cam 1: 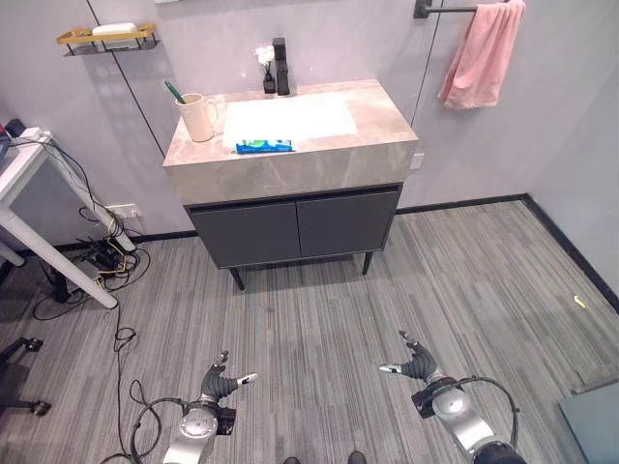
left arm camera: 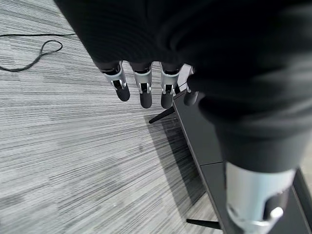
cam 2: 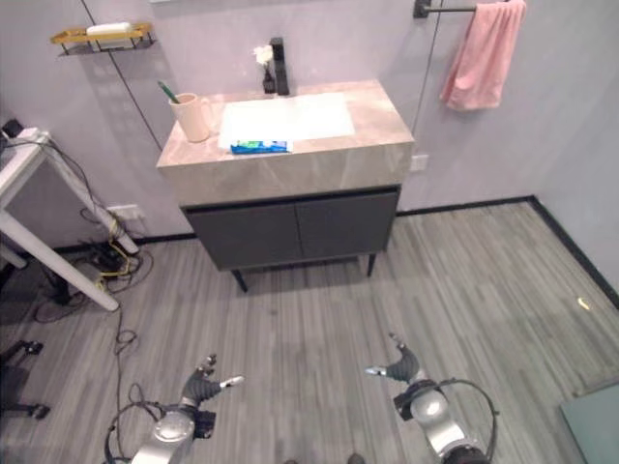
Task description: Put brush and paste in cup on sink, flatten towel.
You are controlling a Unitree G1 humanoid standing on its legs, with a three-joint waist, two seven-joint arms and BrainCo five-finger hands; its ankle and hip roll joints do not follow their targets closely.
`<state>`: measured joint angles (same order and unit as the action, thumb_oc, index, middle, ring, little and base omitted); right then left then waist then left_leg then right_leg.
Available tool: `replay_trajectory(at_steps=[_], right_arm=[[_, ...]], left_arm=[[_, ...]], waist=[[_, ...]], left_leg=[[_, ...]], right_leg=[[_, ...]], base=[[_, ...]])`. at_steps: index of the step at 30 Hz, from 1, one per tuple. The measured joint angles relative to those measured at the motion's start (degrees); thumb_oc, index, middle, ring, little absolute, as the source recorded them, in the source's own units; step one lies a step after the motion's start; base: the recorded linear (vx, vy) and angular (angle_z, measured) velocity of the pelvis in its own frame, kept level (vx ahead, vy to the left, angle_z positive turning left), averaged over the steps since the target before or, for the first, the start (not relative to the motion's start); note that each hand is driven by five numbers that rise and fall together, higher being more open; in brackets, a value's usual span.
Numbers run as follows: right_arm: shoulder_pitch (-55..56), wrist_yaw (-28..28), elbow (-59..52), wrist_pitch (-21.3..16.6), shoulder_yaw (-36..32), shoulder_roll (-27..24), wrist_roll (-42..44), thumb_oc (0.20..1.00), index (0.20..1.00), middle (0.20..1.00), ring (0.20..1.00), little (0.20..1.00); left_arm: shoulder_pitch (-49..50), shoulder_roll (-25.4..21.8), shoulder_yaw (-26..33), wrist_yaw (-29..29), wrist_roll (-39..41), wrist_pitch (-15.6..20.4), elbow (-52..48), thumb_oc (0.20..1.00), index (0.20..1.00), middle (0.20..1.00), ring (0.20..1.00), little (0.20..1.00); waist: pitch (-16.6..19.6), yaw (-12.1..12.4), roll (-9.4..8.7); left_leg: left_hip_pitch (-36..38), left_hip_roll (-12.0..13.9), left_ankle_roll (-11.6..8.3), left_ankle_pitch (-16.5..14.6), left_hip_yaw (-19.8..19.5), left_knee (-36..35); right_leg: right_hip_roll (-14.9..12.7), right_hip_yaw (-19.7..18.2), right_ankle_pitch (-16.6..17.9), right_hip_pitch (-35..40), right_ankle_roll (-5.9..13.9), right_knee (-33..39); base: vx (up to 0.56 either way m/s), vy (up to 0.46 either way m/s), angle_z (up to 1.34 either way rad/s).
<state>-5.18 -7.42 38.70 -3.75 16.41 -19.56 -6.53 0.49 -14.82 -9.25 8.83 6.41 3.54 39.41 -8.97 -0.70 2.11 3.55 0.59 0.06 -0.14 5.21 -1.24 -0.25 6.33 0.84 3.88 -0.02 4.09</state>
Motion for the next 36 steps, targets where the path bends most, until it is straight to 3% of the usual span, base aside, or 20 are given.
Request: replay_trajectory(at_steps=[6,7,9,11,15,36], right_arm=[[1.05,0.02,0.9,0.09,0.0,-0.31,1.25,1.0,1.0,1.0,1.0,1.0],[0.85,0.02,0.91,0.09,0.02,-0.32,1.27,1.0,1.0,1.0,1.0,1.0],[-0.57,0.05,1.49,0.07,0.34,-0.27,1.31,1.0,1.0,1.0,1.0,1.0],[-0.96,0.02,1.89,0.06,0.32,-0.26,1.37,1.0,1.0,1.0,1.0,1.0],[-1.1,-0.13,2.59,0.04,0.31,0.27,1.47,1.0,1.0,1.0,1.0,1.0],[-0.67,0.06,6.81,0.01,2.03,1.1,5.62,1.0,1.0,1.0,1.0,1.0]], left_arm=[[0.41,0.01,-0.02,0.07,0.49,0.03,1.11,1.0,1.0,1.0,1.0,1.0],[-0.04,-0.03,0.03,0.13,0.58,0.02,1.86,1.0,1.0,1.0,1.0,1.0],[-2.45,-0.49,-0.19,1.08,2.29,-0.02,4.79,1.0,1.0,1.0,1.0,1.0],[-3.25,-0.91,-0.2,1.18,2.27,0.02,5.35,1.0,1.0,1.0,1.0,1.0],[-3.17,-0.75,-0.25,1.61,2.27,-0.04,7.67,1.0,1.0,1.0,1.0,1.0],[-2.57,-0.69,-0.9,1.49,1.54,-0.01,7.74,1.0,1.0,1.0,1.0,1.0]], waist=[[-0.71,-0.12,0.22],[-0.84,-0.11,0.08],[-2.48,-0.11,-1.74],[-3.76,-0.13,-3.36],[-4.48,-0.2,-4.35],[-0.98,0.46,-3.35]], left_leg=[[-0.34,0.27,-0.26,-0.35,0.22,0.48],[-1.69,0.35,-0.22,-0.62,0.29,1.58],[-5.49,-0.01,-0.13,-1.49,0.5,5.63],[-7.35,-0.36,-0.09,-3.39,0.52,9.84],[-8.23,-0.02,0.12,-7.2,0.91,15.63],[-7.45,-0.18,0.67,-7.3,0.96,14.86]], right_leg=[[0.29,-0.31,-0.2,-1.24,-0.37,-2.19],[0.27,-0.41,-1.2,-3.5,-0.1,-5.33],[-0.8,-0.73,-5.63,-10.57,-0.24,-16.32],[-1.8,-0.8,-8.65,-13.49,-0.62,-22.13],[-2.08,-1.23,-12.28,-14.65,-1.23,-27.95],[-2.05,-1.16,-11.3,-13.01,-0.57,-25.91]], base=[[-0.05,-0.011,-0.03],[-0.13,-0.002,-0.09],[-0.07,-0.01,-0.03],[-0.02,-0.003,0.03],[0.04,0.011,-0.06],[0.01,0.059,0.0]])
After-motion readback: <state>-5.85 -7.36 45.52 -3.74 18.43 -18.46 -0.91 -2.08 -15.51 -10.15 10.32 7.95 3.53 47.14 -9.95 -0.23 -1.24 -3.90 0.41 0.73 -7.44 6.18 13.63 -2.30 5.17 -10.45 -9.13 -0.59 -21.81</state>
